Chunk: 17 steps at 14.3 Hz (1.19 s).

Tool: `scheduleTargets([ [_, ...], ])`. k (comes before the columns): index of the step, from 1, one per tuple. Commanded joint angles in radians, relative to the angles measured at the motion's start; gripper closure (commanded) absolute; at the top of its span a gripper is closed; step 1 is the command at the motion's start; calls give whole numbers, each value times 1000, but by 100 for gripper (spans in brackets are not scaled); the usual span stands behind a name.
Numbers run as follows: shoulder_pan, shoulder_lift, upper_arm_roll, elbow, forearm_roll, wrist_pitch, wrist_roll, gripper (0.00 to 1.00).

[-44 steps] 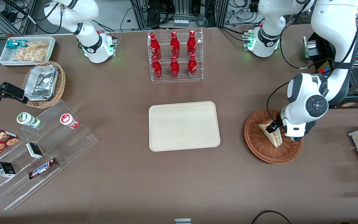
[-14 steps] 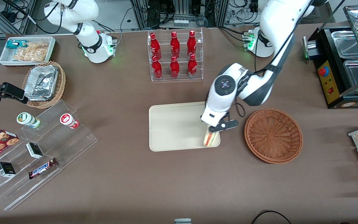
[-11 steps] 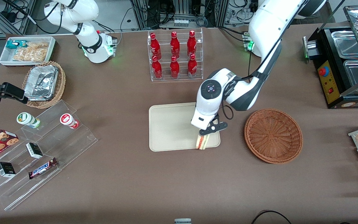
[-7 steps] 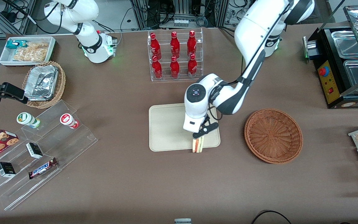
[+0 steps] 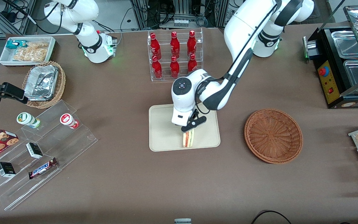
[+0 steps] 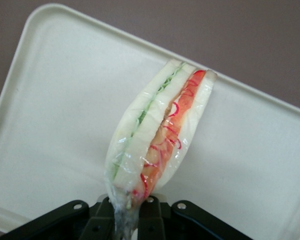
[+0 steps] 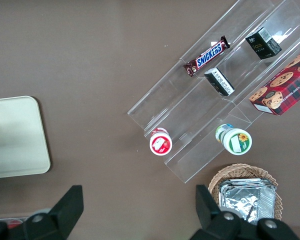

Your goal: Place sandwich from basket to tray

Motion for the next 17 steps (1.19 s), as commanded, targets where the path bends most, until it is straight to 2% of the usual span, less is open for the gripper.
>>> scheduleTargets([
  [1,-20,18,16,23,8,-14,-25,84],
  [2,-20,19,16,23,10,-11,-24,65],
  [3,-20,22,16,23,10,-9,-21,11],
  [4,-20,23,16,23,11,-11,-24,0],
  [7,-7,13,29,25,19,-15,-12,0],
  [10,19,-49,117,25,19,-25,8,0],
  [15,120,-172,122,25,8,-198,178,0],
  [17,175,-223,119,16,7,-259,301,0],
])
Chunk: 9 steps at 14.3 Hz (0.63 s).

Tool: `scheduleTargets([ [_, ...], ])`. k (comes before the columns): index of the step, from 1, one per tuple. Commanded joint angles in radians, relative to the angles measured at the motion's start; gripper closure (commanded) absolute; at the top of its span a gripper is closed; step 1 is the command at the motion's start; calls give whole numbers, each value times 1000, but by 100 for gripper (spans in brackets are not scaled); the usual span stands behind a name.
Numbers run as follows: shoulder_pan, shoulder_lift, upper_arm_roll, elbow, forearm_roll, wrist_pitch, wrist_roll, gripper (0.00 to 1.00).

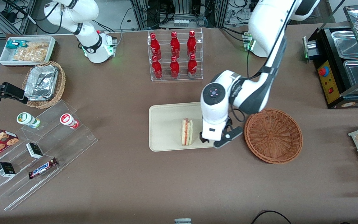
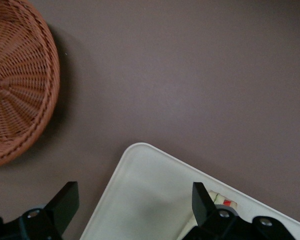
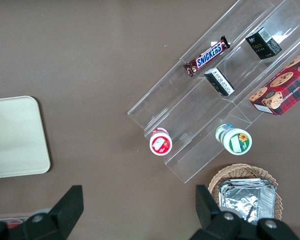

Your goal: Place sandwich from basket to tray

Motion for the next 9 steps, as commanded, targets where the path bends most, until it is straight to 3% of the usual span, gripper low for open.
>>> scheduleTargets([
  [1,92,-85,-10,-31,-18,-103,180,0],
  [4,224,-165,-10,-37,-110,-222,491,0],
  [7,348,-230,-13,-74,-115,-286,708,0],
  [9,470,-274,-71,-107,-115,-289,843,0],
])
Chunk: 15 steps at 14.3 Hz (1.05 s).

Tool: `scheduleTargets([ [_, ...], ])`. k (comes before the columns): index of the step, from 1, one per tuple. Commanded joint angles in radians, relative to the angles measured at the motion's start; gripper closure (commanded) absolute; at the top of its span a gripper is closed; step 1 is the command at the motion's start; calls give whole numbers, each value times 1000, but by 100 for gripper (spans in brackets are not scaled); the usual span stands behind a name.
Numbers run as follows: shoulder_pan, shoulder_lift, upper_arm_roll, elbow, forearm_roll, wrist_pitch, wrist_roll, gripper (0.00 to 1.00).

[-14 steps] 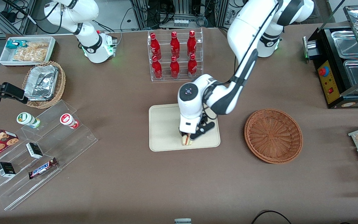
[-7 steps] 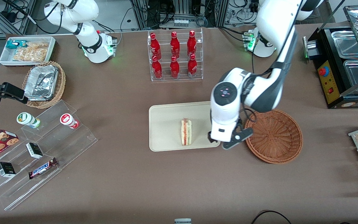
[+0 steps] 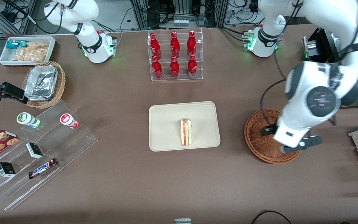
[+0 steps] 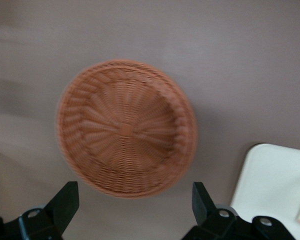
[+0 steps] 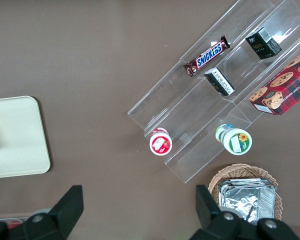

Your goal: Place sandwich from basket to tray

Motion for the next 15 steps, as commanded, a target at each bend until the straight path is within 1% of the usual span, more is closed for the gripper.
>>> scheduleTargets([
  [1,165,-93,-107,-75,-12,-11,156,0],
  [3,262,-141,-175,-75,-9,-60,214,0],
  [4,273,-173,-178,-78,-11,-73,225,0],
  [8,270,-328,-178,-190,-18,-120,242,0],
  [9,266,-340,-180,-186,-22,-164,241,0],
  [13,249,-307,-183,-85,-29,-302,231,0],
  [15,207,-325,-181,-77,-29,-330,232,0],
])
